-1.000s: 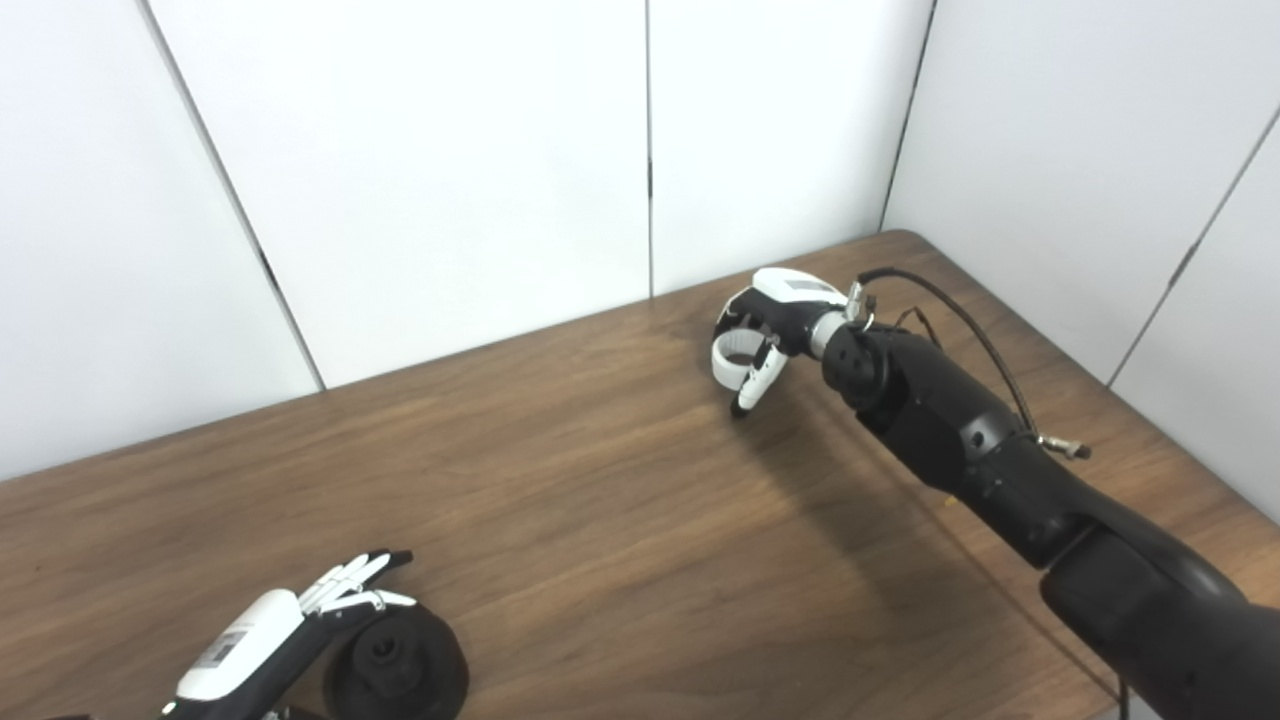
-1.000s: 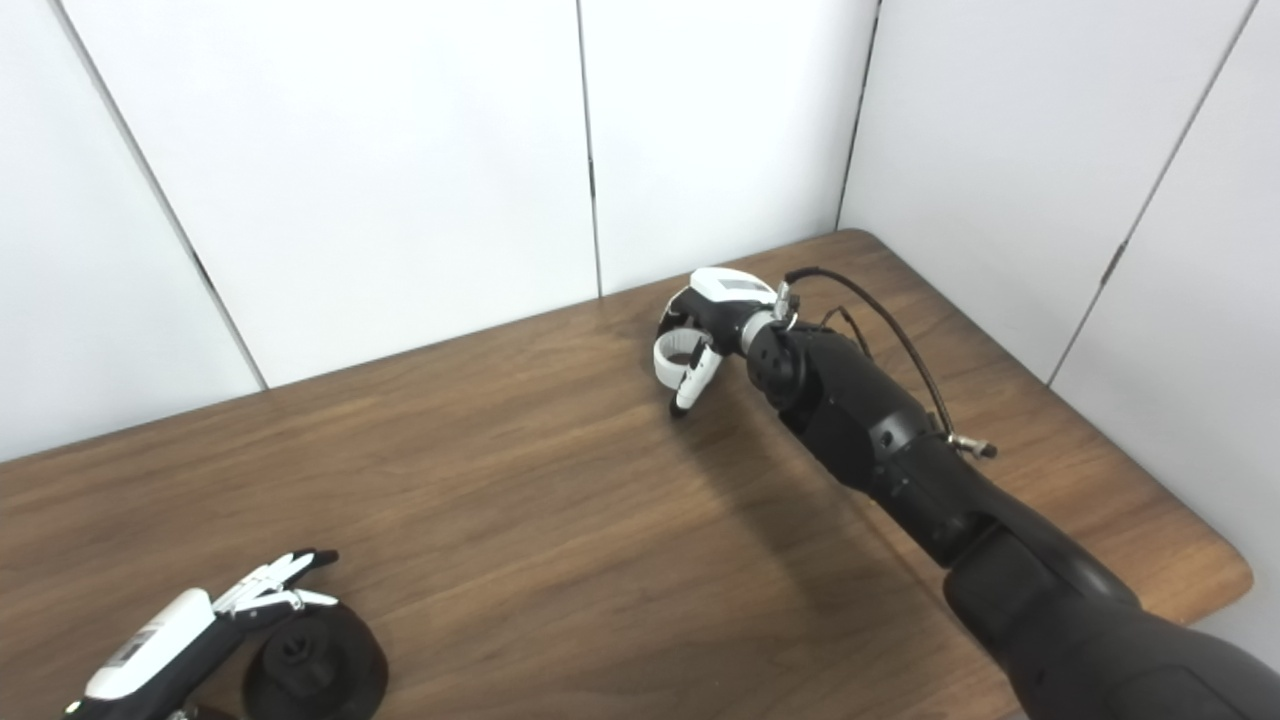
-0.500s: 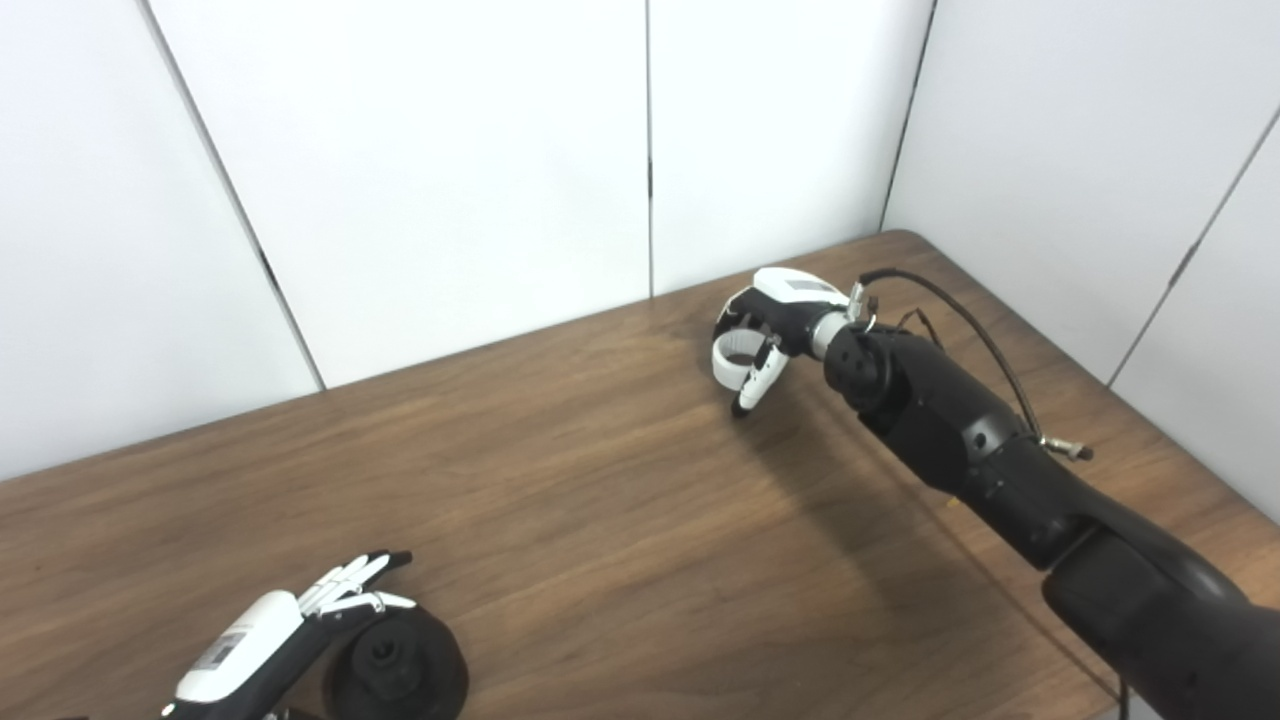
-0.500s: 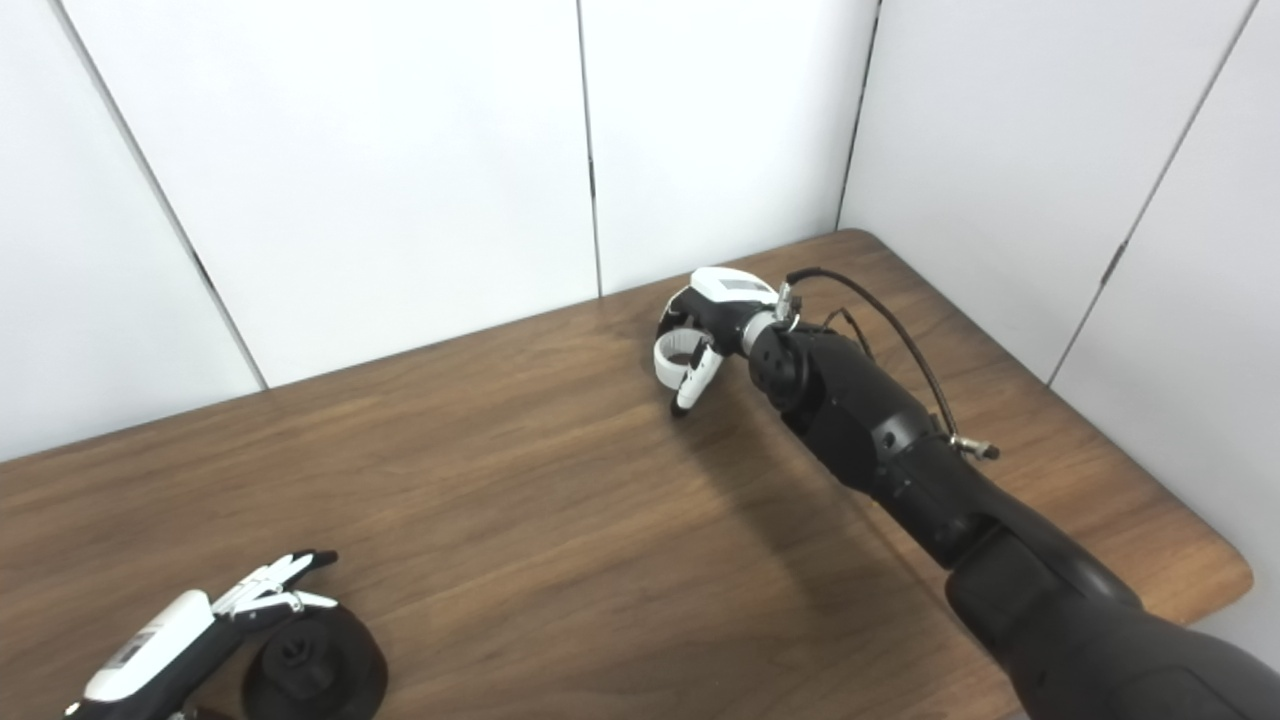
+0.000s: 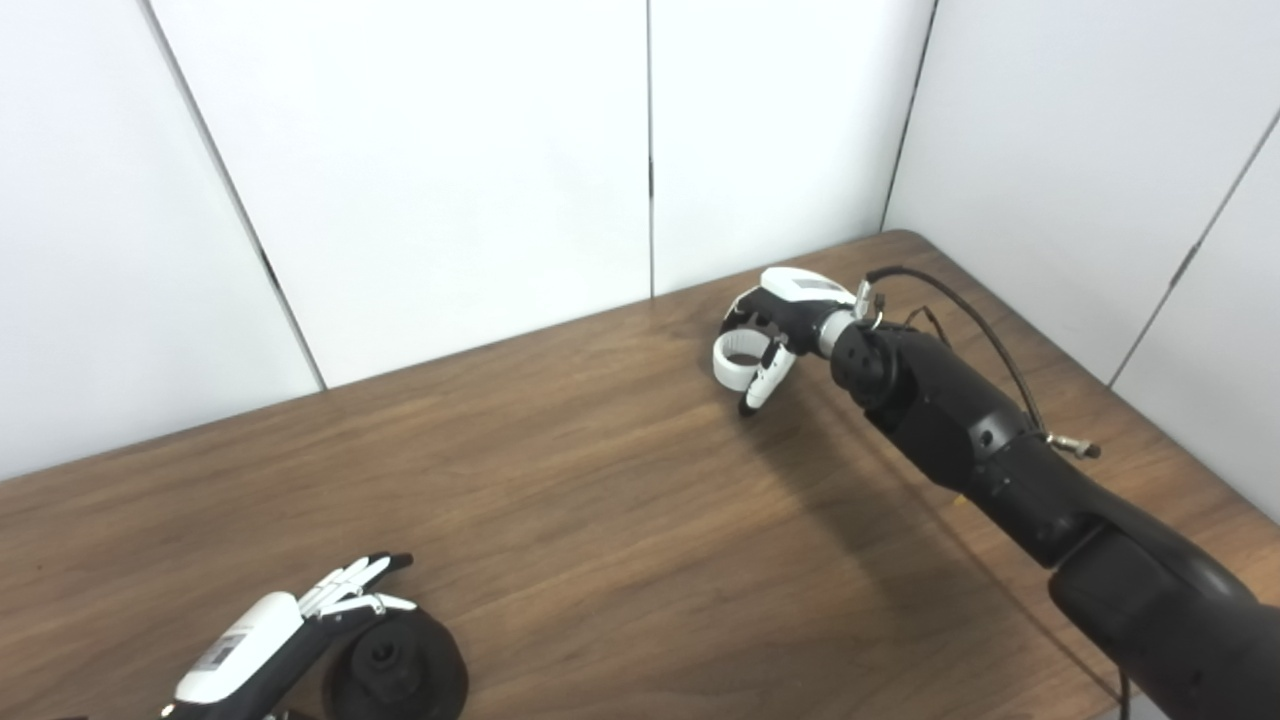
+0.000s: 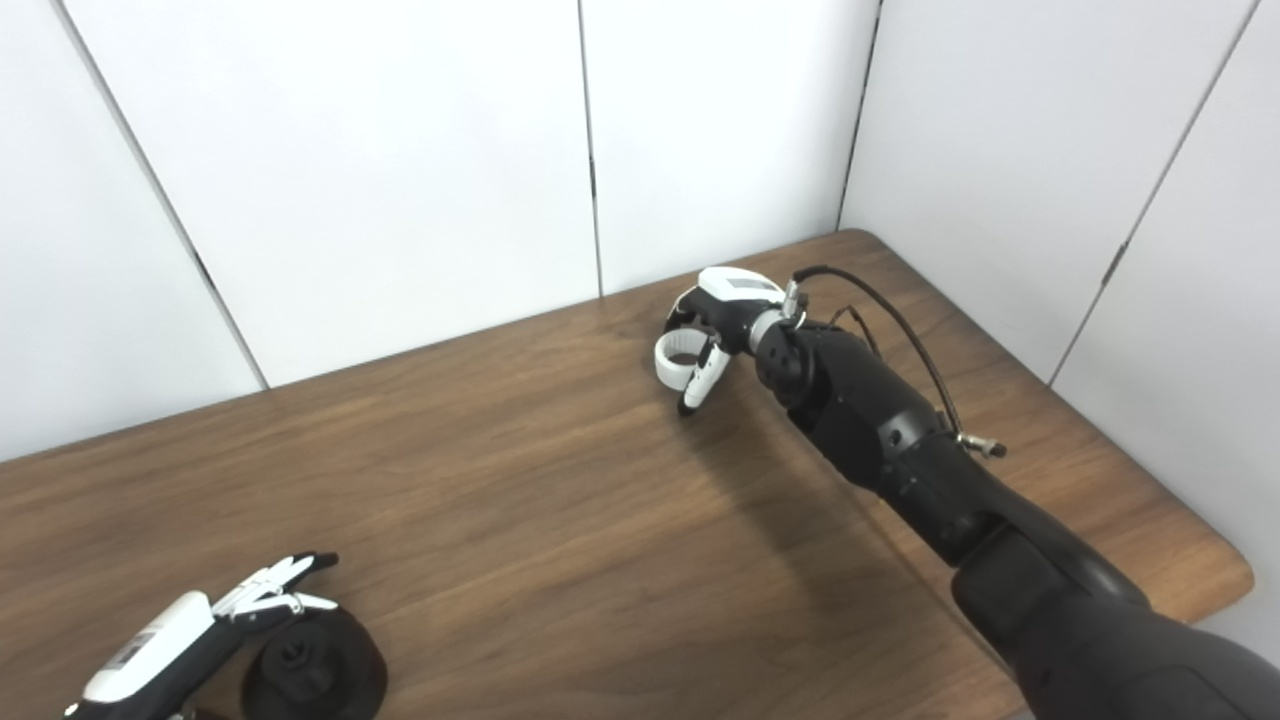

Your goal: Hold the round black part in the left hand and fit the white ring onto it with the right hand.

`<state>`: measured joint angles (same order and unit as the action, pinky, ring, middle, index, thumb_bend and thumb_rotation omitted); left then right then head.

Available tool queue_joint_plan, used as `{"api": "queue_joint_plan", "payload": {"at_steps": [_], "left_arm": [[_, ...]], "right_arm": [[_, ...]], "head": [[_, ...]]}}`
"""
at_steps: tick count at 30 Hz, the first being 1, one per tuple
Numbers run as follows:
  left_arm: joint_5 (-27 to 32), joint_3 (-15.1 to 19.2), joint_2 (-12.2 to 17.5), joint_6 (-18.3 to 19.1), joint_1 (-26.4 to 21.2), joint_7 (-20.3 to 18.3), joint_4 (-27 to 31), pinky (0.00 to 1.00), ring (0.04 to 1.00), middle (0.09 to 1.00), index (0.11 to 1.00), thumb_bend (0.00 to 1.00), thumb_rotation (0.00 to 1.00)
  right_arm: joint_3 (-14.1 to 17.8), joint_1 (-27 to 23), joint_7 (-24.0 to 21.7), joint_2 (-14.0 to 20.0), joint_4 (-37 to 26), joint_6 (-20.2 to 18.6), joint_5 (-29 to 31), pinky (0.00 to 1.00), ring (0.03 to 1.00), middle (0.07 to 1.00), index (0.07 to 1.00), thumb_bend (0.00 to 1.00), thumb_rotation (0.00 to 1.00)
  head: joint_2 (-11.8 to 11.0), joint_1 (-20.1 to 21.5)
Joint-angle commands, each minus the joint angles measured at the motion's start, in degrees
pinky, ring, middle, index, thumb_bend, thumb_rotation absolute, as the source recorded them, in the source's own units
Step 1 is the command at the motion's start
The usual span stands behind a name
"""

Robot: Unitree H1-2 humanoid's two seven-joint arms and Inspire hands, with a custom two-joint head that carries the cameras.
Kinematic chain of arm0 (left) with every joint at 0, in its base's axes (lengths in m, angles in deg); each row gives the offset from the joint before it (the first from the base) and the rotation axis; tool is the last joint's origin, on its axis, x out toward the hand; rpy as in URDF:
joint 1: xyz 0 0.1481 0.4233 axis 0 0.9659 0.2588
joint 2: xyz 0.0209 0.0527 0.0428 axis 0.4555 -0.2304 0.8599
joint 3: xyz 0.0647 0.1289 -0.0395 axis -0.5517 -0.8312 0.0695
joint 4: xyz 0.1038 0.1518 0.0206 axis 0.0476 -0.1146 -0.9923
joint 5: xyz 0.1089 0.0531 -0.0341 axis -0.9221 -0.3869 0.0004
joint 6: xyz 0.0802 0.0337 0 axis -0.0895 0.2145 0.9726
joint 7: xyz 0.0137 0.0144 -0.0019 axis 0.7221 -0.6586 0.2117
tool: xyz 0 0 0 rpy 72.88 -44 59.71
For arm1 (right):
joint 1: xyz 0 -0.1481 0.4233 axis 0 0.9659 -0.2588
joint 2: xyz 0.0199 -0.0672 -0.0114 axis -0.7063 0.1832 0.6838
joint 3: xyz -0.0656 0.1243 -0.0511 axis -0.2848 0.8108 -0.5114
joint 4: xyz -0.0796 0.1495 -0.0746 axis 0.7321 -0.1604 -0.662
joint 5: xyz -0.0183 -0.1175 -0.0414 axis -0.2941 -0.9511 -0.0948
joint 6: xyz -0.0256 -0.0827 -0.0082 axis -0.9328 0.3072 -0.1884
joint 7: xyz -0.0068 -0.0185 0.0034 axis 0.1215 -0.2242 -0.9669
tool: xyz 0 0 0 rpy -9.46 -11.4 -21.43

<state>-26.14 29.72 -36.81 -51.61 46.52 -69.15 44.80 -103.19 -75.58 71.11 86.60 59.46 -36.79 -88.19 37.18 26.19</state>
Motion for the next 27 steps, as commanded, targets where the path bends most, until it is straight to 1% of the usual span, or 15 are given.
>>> {"api": "queue_joint_plan", "payload": {"at_steps": [1, 10, 12, 14, 15, 16, 17, 20, 25, 27], "left_arm": [[-1.37, 0.08, 1.03, 0.63, 0.14, -1.72, 0.19, 1.00, 1.000, 0.979, 0.485, 0.52, 0.07], [-1.09, 0.34, 0.99, 0.80, 0.22, -2.01, 0.32, 1.00, 1.000, 0.977, 0.485, 0.52, 0.07], [-1.17, 0.48, 0.97, 0.87, 0.22, -2.13, 0.43, 1.00, 1.000, 0.978, 0.485, 0.52, 0.07], [-1.29, 0.61, 0.90, 0.77, 0.25, -2.12, 0.44, 1.00, 1.000, 0.977, 0.485, 0.52, 0.07], [-1.39, 0.65, 0.89, 0.78, 0.24, -2.18, 0.42, 1.00, 1.000, 0.978, 0.485, 0.52, 0.07], [-1.48, 0.67, 0.86, 0.74, 0.23, -2.13, 0.31, 1.00, 1.000, 0.979, 0.485, 0.52, 0.07], [-1.55, 0.69, 0.84, 0.71, 0.22, -2.11, 0.23, 1.00, 1.000, 0.977, 0.485, 0.52, 0.07], [-1.62, 0.75, 0.79, 0.69, 0.28, -2.09, 0.21, 1.00, 1.000, 0.975, 0.485, 0.52, 0.07], [-1.44, 0.88, 0.83, 0.79, 0.41, -2.36, 0.48, 1.00, 1.000, 0.978, 0.485, 0.52, 0.07], [-1.32, 0.87, 0.82, 0.72, 0.39, -2.34, 0.37, 1.00, 1.000, 0.978, 0.485, 0.52, 0.07]], "right_arm": [[0.69, -1.11, 0.41, 2.51, -0.59, -0.69, -1.29, 0.76, 0.834, 0.838, 0.717, 0.82, 0.07], [0.64, -1.05, 0.45, 2.57, -0.71, -0.62, -1.22, 0.76, 0.830, 0.830, 0.701, 0.82, 0.07], [0.56, -0.94, 0.87, 2.43, -0.70, -0.60, -1.45, 0.75, 0.820, 0.826, 0.674, 0.81, 0.07], [0.51, -0.76, 1.72, 2.31, -0.68, -0.08, -1.72, 0.72, 0.800, 0.810, 0.625, 0.80, 0.07], [0.50, -0.68, 2.20, 2.25, -0.58, 0.43, -1.74, 0.71, 0.792, 0.802, 0.546, 0.64, 0.11], [0.45, -0.62, 2.60, 2.18, -0.44, 0.85, -1.77, 0.71, 0.787, 0.796, 0.519, 0.58, 0.12], [0.40, -0.59, 2.83, 2.14, -0.33, 1.11, -1.78, 0.70, 0.782, 0.791, 0.503, 0.55, 0.13], [0.31, -0.42, 3.53, 2.03, -0.02, 2.19, -1.77, 0.69, 0.775, 0.780, 0.486, 0.53, 0.13], [0.32, -0.07, 4.07, 2.02, -0.19, 3.01, -2.06, 0.68, 0.754, 0.758, 0.482, 0.52, 0.13], [0.43, 0.11, 4.29, 1.97, -0.24, 3.23, -2.07, 0.69, 0.758, 0.753, 0.482, 0.52, 0.13]], "head": [[0.08, 0.09], [0.36, -0.09], [0.36, -0.09], [0.36, -0.09], [0.36, -0.09], [0.36, -0.09], [0.36, -0.09], [0.36, -0.09], [0.51, -0.07], [0.61, -0.07]]}}
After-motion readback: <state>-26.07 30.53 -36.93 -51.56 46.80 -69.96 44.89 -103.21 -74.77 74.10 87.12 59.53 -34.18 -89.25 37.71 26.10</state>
